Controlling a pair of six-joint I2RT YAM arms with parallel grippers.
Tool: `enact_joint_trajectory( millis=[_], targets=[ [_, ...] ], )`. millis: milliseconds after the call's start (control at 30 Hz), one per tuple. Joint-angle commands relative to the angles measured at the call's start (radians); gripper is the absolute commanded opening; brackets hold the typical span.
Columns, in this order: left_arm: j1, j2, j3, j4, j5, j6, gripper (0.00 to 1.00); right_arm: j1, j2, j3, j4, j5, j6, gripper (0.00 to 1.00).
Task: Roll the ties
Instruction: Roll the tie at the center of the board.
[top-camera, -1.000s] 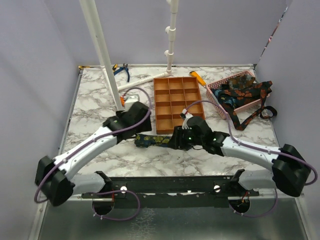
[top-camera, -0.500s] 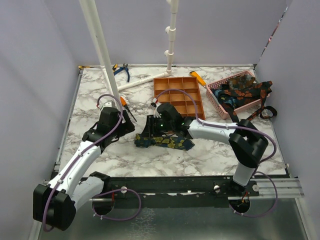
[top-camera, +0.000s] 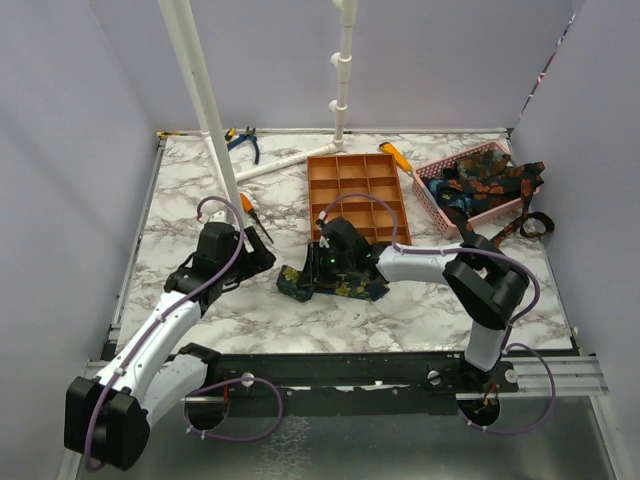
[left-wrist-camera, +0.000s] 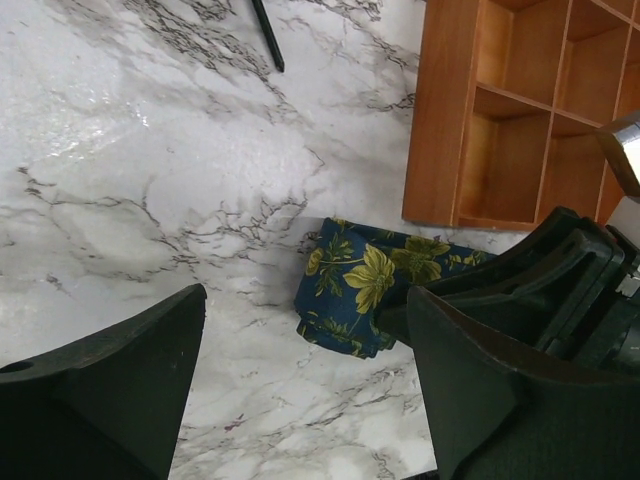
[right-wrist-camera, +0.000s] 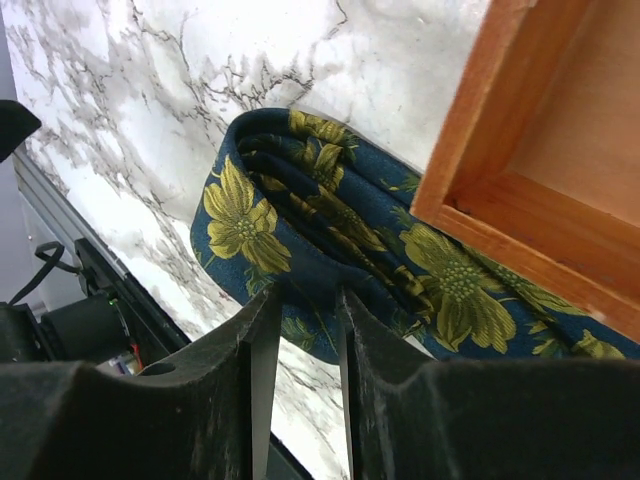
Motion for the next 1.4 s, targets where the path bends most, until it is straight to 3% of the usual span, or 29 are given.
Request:
enact_joint_trajectory(
  millis=[0, 167, 300, 600, 767, 933, 1100, 1367],
  targets=[
    [0.005, 0.050, -0.014, 0.057, 0.115, 0.012, 0.84, -0.029, -0.017, -0.058, 0.004, 0.023, -0.004, 0.33],
    [0.004, 0.102, 0.000, 0.065, 0.188, 0.024, 0.85, -0.052, -0.030, -0.063, 0.008, -0.020, -0.052, 0.34],
    [0.004, 0.044, -0.029, 0.065, 0.181, -0.028, 0.78, -0.052, -0.095, -0.038, -0.040, -0.027, -0.102, 0.37],
    [-0.038, -0.143, -0.141, 0.019, 0.127, -0.206, 0.38, -0.051, -0.119, 0.143, -0.228, 0.070, -0.202, 0.41],
    [-0.148, -0.158, -0.174, 0.007, 0.062, -0.279, 0.17, -0.051, 0.016, 0.333, -0.370, 0.125, -0.247, 0.41],
    [-0.332, -0.113, -0.202, 0.007, -0.064, -0.354, 0.04, -0.051, 0.184, 0.519, -0.461, 0.137, -0.315, 0.40],
    [-0.355, -0.105, -0.281, 0.094, -0.060, -0.393, 0.00, -0.051, 0.295, 0.618, -0.524, 0.106, -0.357, 0.38],
    [-0.359, 0.017, -0.315, 0.221, -0.034, -0.365, 0.00, -0.049, 0.339, 0.609, -0.549, 0.085, -0.401, 0.38]
  ],
)
